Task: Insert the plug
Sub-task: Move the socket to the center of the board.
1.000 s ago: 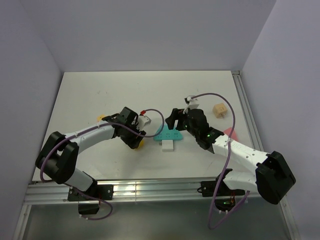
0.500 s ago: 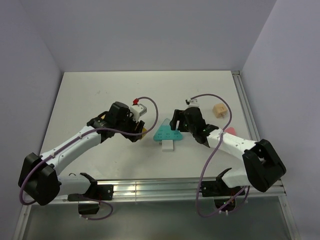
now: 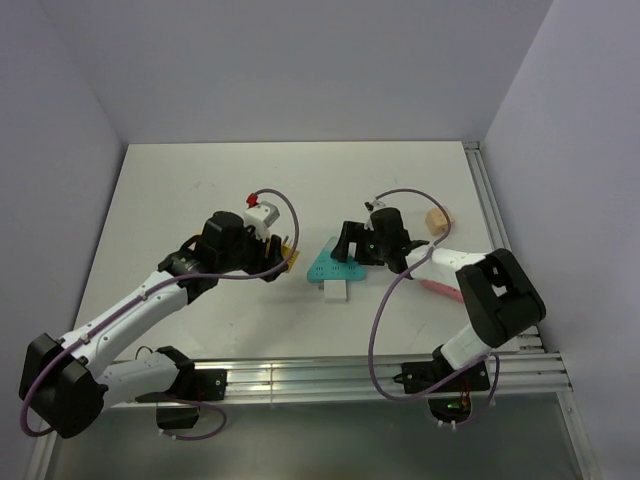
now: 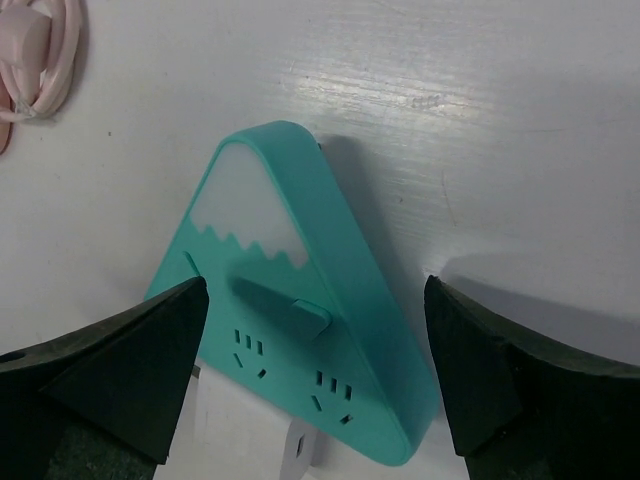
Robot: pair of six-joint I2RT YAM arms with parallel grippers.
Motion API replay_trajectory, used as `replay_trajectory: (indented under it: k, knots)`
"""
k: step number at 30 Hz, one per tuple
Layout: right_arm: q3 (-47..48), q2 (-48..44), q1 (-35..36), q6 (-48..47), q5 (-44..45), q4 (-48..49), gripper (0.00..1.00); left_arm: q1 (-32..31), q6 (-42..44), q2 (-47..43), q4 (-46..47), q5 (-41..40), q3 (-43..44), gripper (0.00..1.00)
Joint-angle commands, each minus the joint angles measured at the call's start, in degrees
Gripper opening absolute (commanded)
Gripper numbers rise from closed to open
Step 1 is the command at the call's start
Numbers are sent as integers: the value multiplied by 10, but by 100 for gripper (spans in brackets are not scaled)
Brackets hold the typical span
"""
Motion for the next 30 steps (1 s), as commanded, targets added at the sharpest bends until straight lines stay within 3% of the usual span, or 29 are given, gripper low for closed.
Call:
replay_trajectory:
  k: [1, 3, 7, 12, 22, 30]
  knots:
    - [29, 22, -6, -2, -56, 34, 95, -2, -18, -1, 19, -10, 20, 0]
    - [33, 46, -6, 3, -85, 44, 92, -2, -16, 2, -2, -15, 30, 0]
    - [35, 87, -4, 49, -133, 85, 71, -2, -16, -4, -36, -43, 54, 0]
    - [59, 106, 16, 122, -91, 108, 58, -2, -16, -36, -47, -64, 55, 0]
    - [179, 189, 84, 188, -23, 108, 56, -1, -22, -50, -50, -77, 48, 0]
    - [181, 208, 107, 169, 32, 114, 55, 0, -22, -60, -43, -81, 40, 0]
